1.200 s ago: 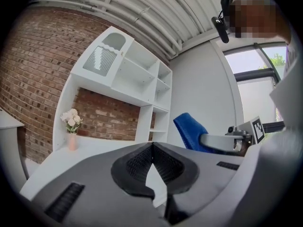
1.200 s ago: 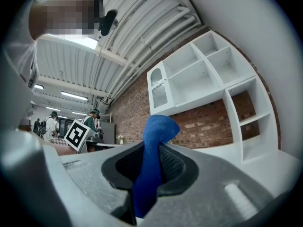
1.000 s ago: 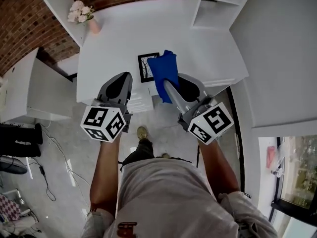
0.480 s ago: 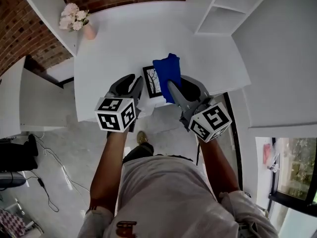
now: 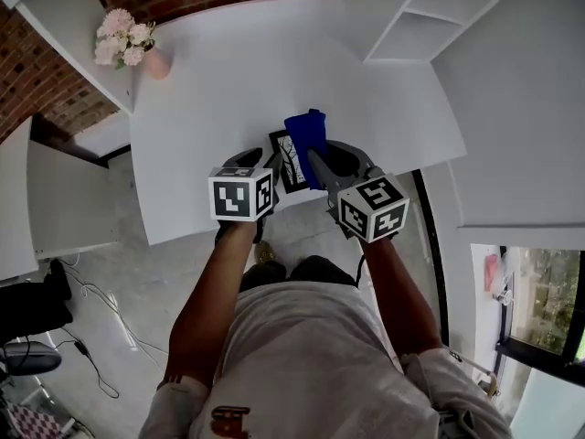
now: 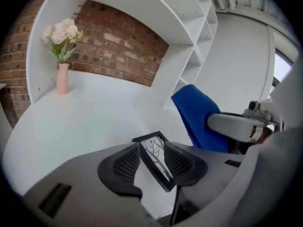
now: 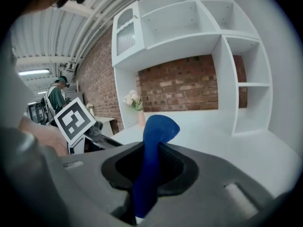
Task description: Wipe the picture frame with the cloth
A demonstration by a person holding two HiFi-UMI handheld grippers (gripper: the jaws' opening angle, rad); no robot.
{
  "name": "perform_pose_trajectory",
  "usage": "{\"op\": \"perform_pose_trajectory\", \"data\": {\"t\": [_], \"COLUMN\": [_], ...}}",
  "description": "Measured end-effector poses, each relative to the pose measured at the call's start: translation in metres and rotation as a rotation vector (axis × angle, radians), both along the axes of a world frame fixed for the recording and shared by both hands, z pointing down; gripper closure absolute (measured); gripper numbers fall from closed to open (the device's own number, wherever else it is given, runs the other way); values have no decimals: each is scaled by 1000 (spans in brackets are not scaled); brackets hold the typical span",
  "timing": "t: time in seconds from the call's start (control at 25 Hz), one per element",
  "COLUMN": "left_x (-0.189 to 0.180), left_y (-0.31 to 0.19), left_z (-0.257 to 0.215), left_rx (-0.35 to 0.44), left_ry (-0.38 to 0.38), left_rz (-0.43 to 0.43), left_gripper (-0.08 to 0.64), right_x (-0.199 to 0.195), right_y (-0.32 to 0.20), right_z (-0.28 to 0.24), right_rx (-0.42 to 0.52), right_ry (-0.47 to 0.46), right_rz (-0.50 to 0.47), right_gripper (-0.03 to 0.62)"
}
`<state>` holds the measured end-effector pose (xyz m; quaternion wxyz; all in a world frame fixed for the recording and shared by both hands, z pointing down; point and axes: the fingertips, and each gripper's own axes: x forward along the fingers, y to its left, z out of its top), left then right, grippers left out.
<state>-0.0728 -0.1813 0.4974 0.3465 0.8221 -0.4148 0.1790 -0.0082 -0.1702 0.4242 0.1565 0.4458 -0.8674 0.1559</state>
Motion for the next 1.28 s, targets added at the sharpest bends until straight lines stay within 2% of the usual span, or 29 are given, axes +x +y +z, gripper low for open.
{"op": "perform_pose_trajectory", "data": {"t": [0.16, 0.56, 0.72, 1.0, 1.28], "left_x": [10, 14, 19, 19, 21], "left_y": [-4, -11, -14, -14, -14], "left_z": [23, 57, 63, 72, 75], "left_rx": [-62, -177, -196, -221, -203], "left_ry": [-27, -81, -104, -153, -209], "left_rz": [41, 33, 31, 31, 53], "left_gripper": [407, 430, 474, 476, 472], "right_x": [-5, -18, -23, -28, -28], "right_y": [-17, -40, -47, -51, -50], "right_z": [29, 82, 93, 107, 122], "right_rx": [-93, -272, -311, -361, -408], "right_ry": [46, 137, 162, 196, 252], "right_rz": [-5, -68, -104, -147, -166], "right_gripper": [520, 520, 520, 520, 520]}}
